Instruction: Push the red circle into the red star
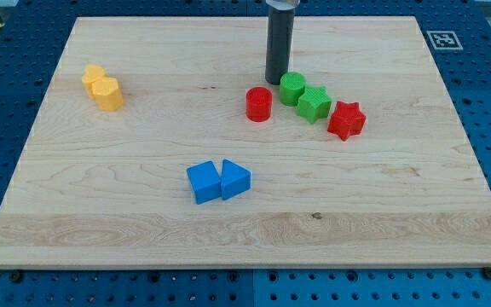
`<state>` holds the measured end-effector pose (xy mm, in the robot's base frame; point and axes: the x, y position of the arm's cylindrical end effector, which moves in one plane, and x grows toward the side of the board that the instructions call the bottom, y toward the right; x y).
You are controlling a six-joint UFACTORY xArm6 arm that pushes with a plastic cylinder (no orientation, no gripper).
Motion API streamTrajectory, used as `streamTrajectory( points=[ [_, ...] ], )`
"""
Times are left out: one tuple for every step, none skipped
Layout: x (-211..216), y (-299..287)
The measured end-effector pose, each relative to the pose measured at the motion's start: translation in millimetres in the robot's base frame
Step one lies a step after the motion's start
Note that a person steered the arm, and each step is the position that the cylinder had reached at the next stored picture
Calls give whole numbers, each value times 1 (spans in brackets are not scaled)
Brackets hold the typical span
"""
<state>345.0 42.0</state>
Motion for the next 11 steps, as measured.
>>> streamTrajectory(
  points=[
    [0, -38],
    [8, -53],
    [29, -47],
    [54, -35],
    [71, -14],
    [71, -3],
    [84, -43],
    [113, -33],
    [116, 13],
    [116, 46],
    [116, 58]
  ],
)
